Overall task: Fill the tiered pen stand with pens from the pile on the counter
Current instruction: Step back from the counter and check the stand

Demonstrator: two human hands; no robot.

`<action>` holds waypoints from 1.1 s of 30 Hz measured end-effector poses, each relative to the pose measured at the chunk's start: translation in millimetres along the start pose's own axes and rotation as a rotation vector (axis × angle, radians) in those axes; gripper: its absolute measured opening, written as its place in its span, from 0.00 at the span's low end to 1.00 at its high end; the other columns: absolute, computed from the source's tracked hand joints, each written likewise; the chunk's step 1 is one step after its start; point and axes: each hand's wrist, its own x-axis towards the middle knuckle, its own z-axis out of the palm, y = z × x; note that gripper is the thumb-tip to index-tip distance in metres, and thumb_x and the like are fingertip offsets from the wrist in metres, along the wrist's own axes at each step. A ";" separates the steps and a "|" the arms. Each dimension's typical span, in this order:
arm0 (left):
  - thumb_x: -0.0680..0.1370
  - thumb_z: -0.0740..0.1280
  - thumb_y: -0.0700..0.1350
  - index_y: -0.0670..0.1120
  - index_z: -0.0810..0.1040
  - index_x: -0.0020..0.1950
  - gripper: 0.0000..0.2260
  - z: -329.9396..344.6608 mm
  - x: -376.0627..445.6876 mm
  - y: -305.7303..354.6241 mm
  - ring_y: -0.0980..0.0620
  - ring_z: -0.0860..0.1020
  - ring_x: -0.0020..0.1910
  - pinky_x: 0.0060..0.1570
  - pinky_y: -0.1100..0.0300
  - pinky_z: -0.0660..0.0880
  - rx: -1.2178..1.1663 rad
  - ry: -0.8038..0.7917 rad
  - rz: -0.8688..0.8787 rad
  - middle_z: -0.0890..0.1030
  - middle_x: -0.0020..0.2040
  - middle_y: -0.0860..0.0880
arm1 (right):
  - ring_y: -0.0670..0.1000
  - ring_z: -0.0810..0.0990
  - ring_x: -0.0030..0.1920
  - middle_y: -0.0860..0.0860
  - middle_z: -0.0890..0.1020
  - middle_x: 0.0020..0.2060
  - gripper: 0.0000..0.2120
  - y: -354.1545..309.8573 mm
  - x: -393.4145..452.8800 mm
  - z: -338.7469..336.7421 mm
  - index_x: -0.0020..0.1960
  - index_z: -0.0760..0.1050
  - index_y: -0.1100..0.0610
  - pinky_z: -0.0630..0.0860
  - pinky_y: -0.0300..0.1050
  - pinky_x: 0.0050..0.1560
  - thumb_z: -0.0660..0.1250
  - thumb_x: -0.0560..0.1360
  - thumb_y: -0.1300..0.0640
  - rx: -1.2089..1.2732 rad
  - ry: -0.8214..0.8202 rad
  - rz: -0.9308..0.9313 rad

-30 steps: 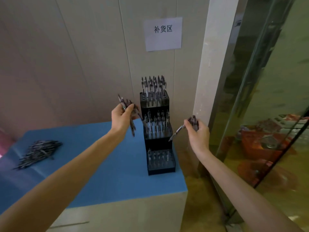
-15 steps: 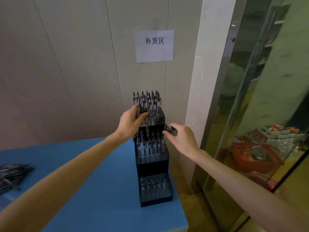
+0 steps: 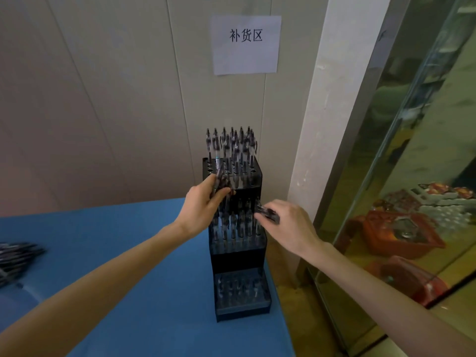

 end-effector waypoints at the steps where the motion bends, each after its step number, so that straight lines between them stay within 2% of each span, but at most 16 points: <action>1: 0.84 0.65 0.46 0.51 0.72 0.46 0.07 1.3 -1.3 1.2 0.49 0.73 0.31 0.31 0.51 0.71 -0.009 0.021 -0.003 0.79 0.36 0.50 | 0.41 0.77 0.38 0.43 0.80 0.39 0.10 -0.2 -0.1 -0.6 0.49 0.82 0.53 0.74 0.36 0.37 0.68 0.80 0.48 0.017 0.008 0.002; 3: 0.84 0.65 0.46 0.51 0.73 0.47 0.06 3.4 -4.1 0.0 0.49 0.73 0.31 0.31 0.53 0.70 -0.040 0.068 -0.027 0.78 0.36 0.51 | 0.42 0.78 0.37 0.42 0.79 0.37 0.10 -0.6 -0.5 -1.6 0.50 0.81 0.54 0.71 0.33 0.34 0.66 0.82 0.49 0.078 0.038 0.007; 6: 0.84 0.64 0.48 0.47 0.75 0.52 0.06 6.3 -13.3 -6.5 0.37 0.76 0.39 0.38 0.39 0.75 -0.127 0.151 -0.072 0.82 0.43 0.47 | 0.42 0.76 0.32 0.40 0.74 0.32 0.10 -4.5 5.3 -7.0 0.53 0.80 0.57 0.65 0.30 0.29 0.64 0.83 0.52 0.142 0.133 0.019; 8: 0.85 0.62 0.47 0.45 0.76 0.56 0.07 11.4 -22.2 -6.5 0.34 0.77 0.43 0.41 0.37 0.75 -0.162 0.152 -0.065 0.84 0.49 0.51 | 0.43 0.75 0.31 0.40 0.73 0.30 0.11 -10.1 13.2 -10.5 0.59 0.79 0.59 0.63 0.30 0.28 0.63 0.84 0.54 0.205 0.170 0.036; 9: 0.85 0.62 0.46 0.45 0.77 0.57 0.06 14.3 -26.0 -5.3 0.34 0.77 0.42 0.40 0.39 0.75 -0.156 0.139 -0.045 0.84 0.50 0.53 | 0.43 0.76 0.30 0.41 0.73 0.30 0.11 -13.6 17.5 -12.3 0.61 0.78 0.60 0.64 0.29 0.28 0.63 0.84 0.55 0.241 0.173 0.037; 11: 0.85 0.62 0.45 0.47 0.77 0.57 0.06 19.0 -29.5 -5.5 0.38 0.75 0.34 0.34 0.42 0.73 -0.133 0.114 -0.009 0.84 0.49 0.53 | 0.44 0.75 0.29 0.43 0.74 0.30 0.10 -19.7 27.1 -13.7 0.61 0.75 0.59 0.64 0.31 0.27 0.63 0.84 0.56 0.296 0.162 0.022; 12: 0.85 0.62 0.45 0.47 0.77 0.57 0.05 20.4 -28.9 -7.6 0.42 0.74 0.31 0.31 0.44 0.72 -0.122 0.111 -0.003 0.84 0.48 0.53 | 0.46 0.74 0.29 0.45 0.74 0.30 0.09 -21.7 31.9 -13.6 0.60 0.75 0.57 0.65 0.34 0.27 0.62 0.84 0.55 0.321 0.152 0.014; 13: 0.85 0.62 0.45 0.47 0.77 0.57 0.05 21.5 -27.3 -10.9 0.45 0.73 0.30 0.30 0.47 0.71 -0.107 0.116 -0.001 0.84 0.47 0.52 | 0.48 0.74 0.28 0.48 0.75 0.30 0.08 -22.9 36.4 -13.1 0.58 0.74 0.56 0.67 0.41 0.26 0.61 0.84 0.53 0.342 0.142 0.014; 15: 0.85 0.63 0.46 0.47 0.77 0.55 0.05 22.0 -22.9 -16.7 0.49 0.75 0.32 0.31 0.51 0.71 -0.044 0.122 0.015 0.82 0.43 0.50 | 0.51 0.73 0.28 0.53 0.76 0.31 0.08 -24.0 44.2 -12.2 0.56 0.74 0.55 0.69 0.52 0.27 0.60 0.85 0.51 0.374 0.124 0.025; 18: 0.84 0.65 0.45 0.46 0.77 0.52 0.04 21.1 -18.8 -20.1 0.53 0.75 0.37 0.35 0.61 0.67 0.128 0.111 0.059 0.79 0.42 0.54 | 0.48 0.74 0.29 0.53 0.78 0.33 0.08 -29.2 50.6 -12.4 0.54 0.75 0.55 0.71 0.51 0.30 0.61 0.85 0.51 0.422 0.092 0.049; 21: 0.84 0.65 0.45 0.47 0.79 0.54 0.04 18.5 -19.4 -21.0 0.56 0.74 0.38 0.36 0.68 0.65 0.194 0.106 0.066 0.78 0.43 0.56 | 0.52 0.76 0.31 0.52 0.79 0.33 0.09 -35.9 54.2 -12.9 0.53 0.75 0.55 0.73 0.54 0.34 0.61 0.85 0.50 0.444 0.069 0.061; 25: 0.84 0.64 0.44 0.46 0.79 0.53 0.05 18.2 -21.1 -18.7 0.58 0.74 0.35 0.34 0.68 0.63 0.142 0.094 0.059 0.76 0.37 0.59 | 0.48 0.74 0.29 0.53 0.79 0.33 0.09 -39.6 55.2 -11.8 0.53 0.76 0.56 0.70 0.44 0.32 0.62 0.84 0.51 0.451 0.058 0.068; 28: 0.84 0.64 0.44 0.46 0.81 0.57 0.07 17.7 -22.6 -15.3 0.60 0.75 0.31 0.32 0.70 0.63 0.043 0.089 0.034 0.77 0.35 0.60 | 0.44 0.73 0.28 0.54 0.80 0.34 0.10 -41.5 54.8 -8.9 0.54 0.76 0.57 0.67 0.37 0.32 0.61 0.85 0.52 0.462 0.059 0.075; 30: 0.85 0.63 0.43 0.46 0.81 0.60 0.09 16.6 -24.9 -13.6 0.58 0.72 0.27 0.30 0.67 0.64 -0.047 0.095 0.024 0.77 0.33 0.58 | 0.45 0.74 0.29 0.53 0.80 0.35 0.10 -42.4 55.6 -6.4 0.55 0.75 0.57 0.69 0.40 0.31 0.60 0.85 0.52 0.473 0.081 0.088; 32: 0.85 0.63 0.44 0.48 0.81 0.62 0.10 16.3 -27.9 -12.9 0.52 0.72 0.28 0.29 0.57 0.67 -0.138 0.103 0.018 0.79 0.35 0.50 | 0.52 0.76 0.29 0.53 0.80 0.36 0.10 -44.1 56.3 -5.0 0.54 0.75 0.57 0.74 0.49 0.30 0.59 0.85 0.51 0.500 0.123 0.112; 33: 0.85 0.62 0.45 0.50 0.81 0.63 0.10 15.6 -29.0 -13.8 0.46 0.74 0.31 0.32 0.51 0.70 -0.180 0.118 0.013 0.81 0.39 0.44 | 0.54 0.77 0.30 0.54 0.80 0.36 0.11 -45.3 56.3 -5.0 0.54 0.74 0.58 0.75 0.50 0.31 0.59 0.85 0.51 0.521 0.149 0.128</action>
